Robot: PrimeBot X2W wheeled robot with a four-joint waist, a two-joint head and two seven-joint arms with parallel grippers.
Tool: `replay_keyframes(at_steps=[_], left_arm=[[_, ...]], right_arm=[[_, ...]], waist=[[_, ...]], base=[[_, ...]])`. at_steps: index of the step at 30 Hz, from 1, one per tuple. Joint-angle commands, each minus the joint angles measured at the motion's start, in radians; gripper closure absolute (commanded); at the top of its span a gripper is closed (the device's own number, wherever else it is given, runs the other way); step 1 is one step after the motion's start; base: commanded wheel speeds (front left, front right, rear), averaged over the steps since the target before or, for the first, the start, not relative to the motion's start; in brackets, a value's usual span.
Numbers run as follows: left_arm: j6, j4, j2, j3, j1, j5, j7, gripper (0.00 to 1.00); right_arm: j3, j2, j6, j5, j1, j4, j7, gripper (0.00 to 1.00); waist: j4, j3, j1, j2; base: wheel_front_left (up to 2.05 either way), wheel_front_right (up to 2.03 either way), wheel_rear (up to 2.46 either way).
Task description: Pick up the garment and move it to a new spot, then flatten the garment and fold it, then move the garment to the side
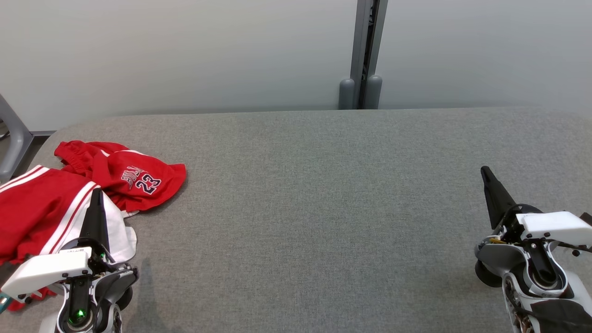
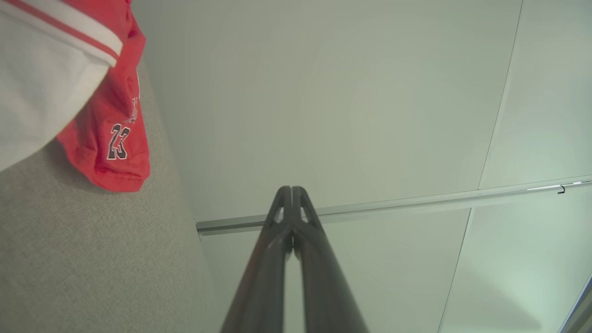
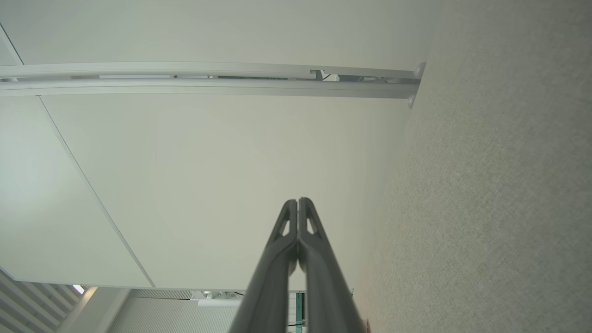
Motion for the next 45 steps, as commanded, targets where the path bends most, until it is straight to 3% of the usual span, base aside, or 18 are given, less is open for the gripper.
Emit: replay_keyframes(at_steps=[1, 10, 11, 12, 13, 14, 28, 45], left_arm=[[-0.002, -0.001, 0.006, 0.002, -0.006, -0.006, 0.000, 1.00], [-0.002, -0.001, 0.006, 0.002, -0.006, -0.006, 0.000, 1.00], [0.000, 0.002, 0.000, 0.000, 0.002, 0.000, -0.001, 0.00], [0.000, 0.008, -0.003, 0.000, 0.007, 0.000, -0.001, 1.00], [0.000, 0.008, -0.003, 0.000, 0.007, 0.000, -0.001, 1.00], [0.000, 0.016, -0.007, -0.001, 0.019, 0.000, -0.001, 0.00], [0.000, -0.020, -0.009, -0.038, 0.055, 0.027, -0.061, 0.00], [-0.001, -0.094, -0.005, -0.064, 0.058, 0.253, -0.130, 0.00]], right_arm=[[-0.004, -0.006, 0.003, 0.005, 0.000, 0.002, 0.002, 1.00], [-0.004, -0.006, 0.003, 0.005, 0.000, 0.002, 0.002, 1.00], [0.001, 0.001, 0.000, 0.000, 0.002, 0.001, -0.001, 0.00], [0.002, 0.003, 0.000, -0.001, 0.008, 0.007, -0.001, 1.00], [0.002, 0.003, 0.000, -0.001, 0.008, 0.007, -0.001, 1.00], [0.004, 0.008, -0.001, 0.000, 0.022, 0.015, -0.001, 0.00], [0.041, 0.011, -0.002, -0.030, 0.080, -0.070, -0.068, 0.00], [0.047, 0.006, -0.001, -0.214, 0.115, -0.194, -0.145, 0.00]], waist=[[0.000, 0.000, 0.0000, 0.0000], [0.000, 0.000, 0.0000, 0.0000], [0.000, 0.000, 0.0000, 0.0000], [0.000, 0.000, 0.0000, 0.0000], [0.000, 0.000, 0.0000, 0.0000], [0.000, 0.000, 0.0000, 0.0000], [0.000, 0.001, 0.0000, 0.0000], [-0.001, 0.003, 0.0000, 0.0000]], base=[[0.00, 0.00, 0.00], [0.00, 0.00, 0.00], [0.00, 0.00, 0.00], [0.00, 0.00, 0.00], [0.00, 0.00, 0.00], [0.00, 0.00, 0.00], [0.00, 0.00, 0.00], [0.00, 0.00, 0.00]])
